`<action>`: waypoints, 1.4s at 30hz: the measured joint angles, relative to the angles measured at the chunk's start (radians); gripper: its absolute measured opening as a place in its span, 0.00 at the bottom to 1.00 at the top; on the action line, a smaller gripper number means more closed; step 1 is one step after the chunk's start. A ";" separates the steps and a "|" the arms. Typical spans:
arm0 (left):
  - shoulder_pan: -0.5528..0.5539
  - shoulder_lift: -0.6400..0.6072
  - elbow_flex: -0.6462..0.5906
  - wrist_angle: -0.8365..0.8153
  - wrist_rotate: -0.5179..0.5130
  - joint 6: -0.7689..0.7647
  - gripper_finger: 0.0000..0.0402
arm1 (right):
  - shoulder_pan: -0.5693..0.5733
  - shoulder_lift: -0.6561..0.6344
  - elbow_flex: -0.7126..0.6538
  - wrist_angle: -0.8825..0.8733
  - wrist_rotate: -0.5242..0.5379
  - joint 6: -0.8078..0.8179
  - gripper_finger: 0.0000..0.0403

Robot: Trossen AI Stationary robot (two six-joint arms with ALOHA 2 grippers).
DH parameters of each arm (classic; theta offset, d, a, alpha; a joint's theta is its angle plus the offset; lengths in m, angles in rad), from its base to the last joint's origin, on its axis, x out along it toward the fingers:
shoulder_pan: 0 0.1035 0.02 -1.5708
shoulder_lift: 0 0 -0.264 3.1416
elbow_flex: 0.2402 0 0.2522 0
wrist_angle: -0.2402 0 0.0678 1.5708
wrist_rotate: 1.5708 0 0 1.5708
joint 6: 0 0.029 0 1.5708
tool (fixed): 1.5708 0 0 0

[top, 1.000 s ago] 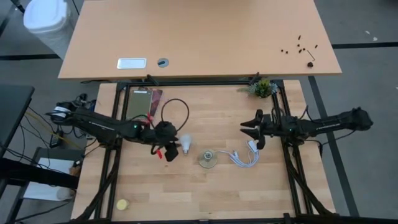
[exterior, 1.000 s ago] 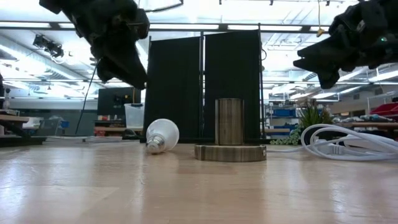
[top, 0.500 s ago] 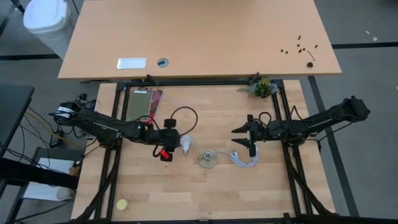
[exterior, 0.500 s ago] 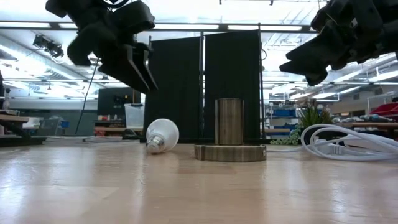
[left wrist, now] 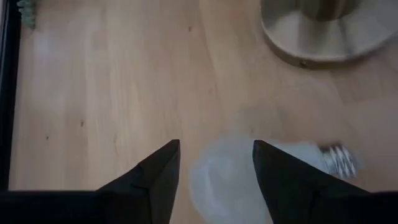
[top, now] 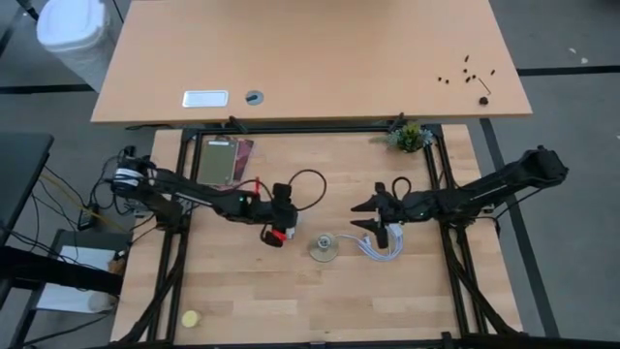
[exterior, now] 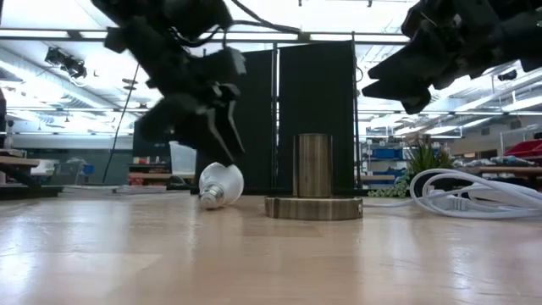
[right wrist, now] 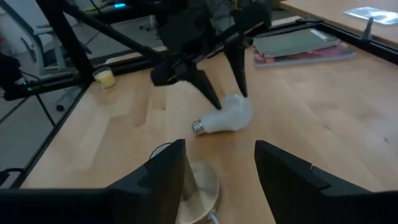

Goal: Screw lightbulb
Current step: Insert the white lightbulb into the desk lamp

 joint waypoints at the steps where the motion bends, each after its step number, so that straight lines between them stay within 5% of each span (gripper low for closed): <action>1: 0.003 0.013 0.014 -0.003 -0.007 0.000 0.52 | 0.000 0.012 0.006 0.001 0.002 0.004 0.50; 16: 0.033 0.084 0.103 -0.088 0.015 -0.086 0.52 | 0.000 0.032 0.007 0.007 0.002 0.034 0.50; 32: 0.027 0.079 0.217 -0.501 0.049 -0.320 0.52 | 0.000 0.038 0.007 0.008 0.004 0.016 0.50; 37: -0.065 0.067 0.264 -0.497 0.116 -0.348 0.52 | 0.000 0.038 0.007 0.006 0.006 0.015 0.50; 42: -0.249 0.067 0.274 -0.418 0.049 -0.434 0.52 | 0.000 0.038 0.006 -0.018 0.010 -0.003 0.50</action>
